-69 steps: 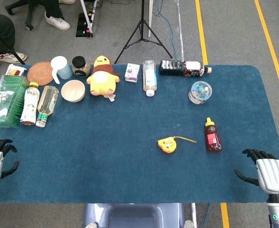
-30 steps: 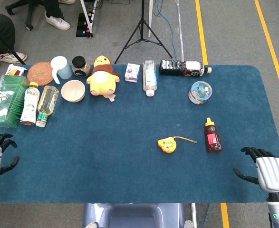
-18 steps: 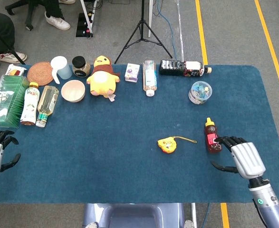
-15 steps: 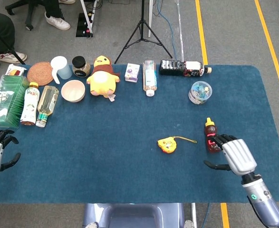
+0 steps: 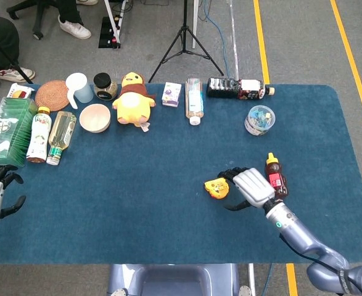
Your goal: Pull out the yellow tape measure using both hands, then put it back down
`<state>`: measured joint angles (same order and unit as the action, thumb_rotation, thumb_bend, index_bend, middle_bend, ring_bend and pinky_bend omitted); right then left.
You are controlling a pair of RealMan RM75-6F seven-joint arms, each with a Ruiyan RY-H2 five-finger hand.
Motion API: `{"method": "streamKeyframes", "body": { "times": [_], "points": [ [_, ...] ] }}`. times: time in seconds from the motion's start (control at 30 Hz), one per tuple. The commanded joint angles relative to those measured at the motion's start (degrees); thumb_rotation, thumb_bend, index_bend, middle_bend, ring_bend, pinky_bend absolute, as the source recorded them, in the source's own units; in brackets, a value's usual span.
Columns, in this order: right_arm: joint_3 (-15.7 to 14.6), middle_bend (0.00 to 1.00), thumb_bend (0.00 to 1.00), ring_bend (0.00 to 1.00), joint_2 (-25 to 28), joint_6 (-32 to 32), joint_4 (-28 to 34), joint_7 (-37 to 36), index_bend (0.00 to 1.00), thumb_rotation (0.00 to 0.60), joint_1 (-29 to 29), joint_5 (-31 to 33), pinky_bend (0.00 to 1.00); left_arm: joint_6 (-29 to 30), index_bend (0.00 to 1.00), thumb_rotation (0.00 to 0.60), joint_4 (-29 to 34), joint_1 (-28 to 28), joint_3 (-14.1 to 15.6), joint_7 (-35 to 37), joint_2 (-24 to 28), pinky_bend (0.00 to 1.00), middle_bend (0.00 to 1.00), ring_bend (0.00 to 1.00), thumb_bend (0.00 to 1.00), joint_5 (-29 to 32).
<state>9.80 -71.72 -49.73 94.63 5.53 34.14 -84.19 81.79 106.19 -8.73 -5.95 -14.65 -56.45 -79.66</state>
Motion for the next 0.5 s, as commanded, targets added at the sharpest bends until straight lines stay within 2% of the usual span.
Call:
{"method": "streamKeyframes", "body": {
  "times": [0.03, 0.23, 0.5],
  "points": [
    [0.57, 0.32, 0.21, 0.31, -3.87, 2.75, -3.60, 3.95, 0.25, 0.417, 2.44, 3.25, 0.40, -0.46, 0.44, 0.600, 0.03, -0.53, -0.35, -0.23, 0.14, 0.29, 0.28, 0.20, 0.25, 0.34],
    [0.73, 0.33, 0.21, 0.31, -7.79, 4.72, -7.66, 8.06, 0.28, 0.414, 5.41, 6.76, 0.40, -1.10, 0.44, 0.600, -0.24, -1.08, -0.48, -0.06, 0.21, 0.29, 0.28, 0.20, 0.25, 0.87],
    [-0.07, 0.34, 0.21, 0.31, -9.94, 6.25, -10.73, 11.19, 0.29, 0.413, 7.75, 9.41, 0.40, -1.22, 0.44, 0.600, -0.76, -1.16, -0.31, 0.62, 0.28, 0.29, 0.28, 0.20, 0.25, 1.19]
  ]
}}
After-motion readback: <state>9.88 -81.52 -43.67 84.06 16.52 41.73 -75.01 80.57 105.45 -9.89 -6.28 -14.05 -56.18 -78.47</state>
